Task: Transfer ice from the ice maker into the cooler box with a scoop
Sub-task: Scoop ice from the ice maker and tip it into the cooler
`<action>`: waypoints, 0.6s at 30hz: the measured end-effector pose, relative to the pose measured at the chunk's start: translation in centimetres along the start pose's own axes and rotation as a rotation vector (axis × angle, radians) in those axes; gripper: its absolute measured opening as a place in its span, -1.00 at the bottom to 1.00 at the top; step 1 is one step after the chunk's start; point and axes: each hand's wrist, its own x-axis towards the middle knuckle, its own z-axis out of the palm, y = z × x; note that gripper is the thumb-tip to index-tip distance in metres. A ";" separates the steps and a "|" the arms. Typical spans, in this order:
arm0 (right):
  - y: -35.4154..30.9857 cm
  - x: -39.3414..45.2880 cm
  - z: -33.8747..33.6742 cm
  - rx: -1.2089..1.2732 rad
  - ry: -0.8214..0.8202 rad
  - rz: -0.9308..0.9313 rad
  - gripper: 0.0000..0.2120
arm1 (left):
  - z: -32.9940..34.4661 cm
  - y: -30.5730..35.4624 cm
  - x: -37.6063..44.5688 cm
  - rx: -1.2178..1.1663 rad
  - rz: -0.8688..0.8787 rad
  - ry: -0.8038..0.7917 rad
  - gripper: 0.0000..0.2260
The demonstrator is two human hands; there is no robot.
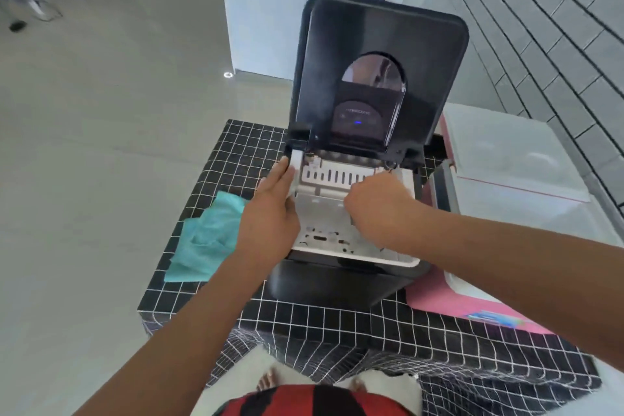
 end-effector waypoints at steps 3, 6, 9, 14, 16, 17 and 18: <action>0.2 1.1 -0.1 0.004 -0.100 -0.014 -0.78 | 0.1 -0.2 0.0 0.003 0.023 0.009 -0.53; 1.2 1.6 0.0 0.043 -0.146 -0.042 -0.77 | 0.0 -0.1 0.1 -0.008 0.026 0.014 -0.55; 2.0 1.7 0.4 0.125 -0.259 -0.064 -0.76 | 0.0 -0.2 0.1 -0.022 0.031 0.012 -0.56; 2.1 1.0 2.2 0.331 -0.247 -0.089 -0.69 | 0.2 -0.4 0.2 -0.023 0.036 0.024 -0.53; 2.0 0.7 3.1 0.433 -0.242 -0.070 -0.69 | 0.3 -0.6 0.2 -0.022 0.038 0.027 -0.53; 1.7 0.6 3.7 0.499 -0.243 -0.063 -0.69 | 0.3 -0.6 0.2 -0.022 0.037 0.026 -0.52; 1.3 0.6 4.4 0.572 -0.235 -0.050 -0.72 | 0.3 -0.6 0.2 -0.021 0.034 0.025 -0.52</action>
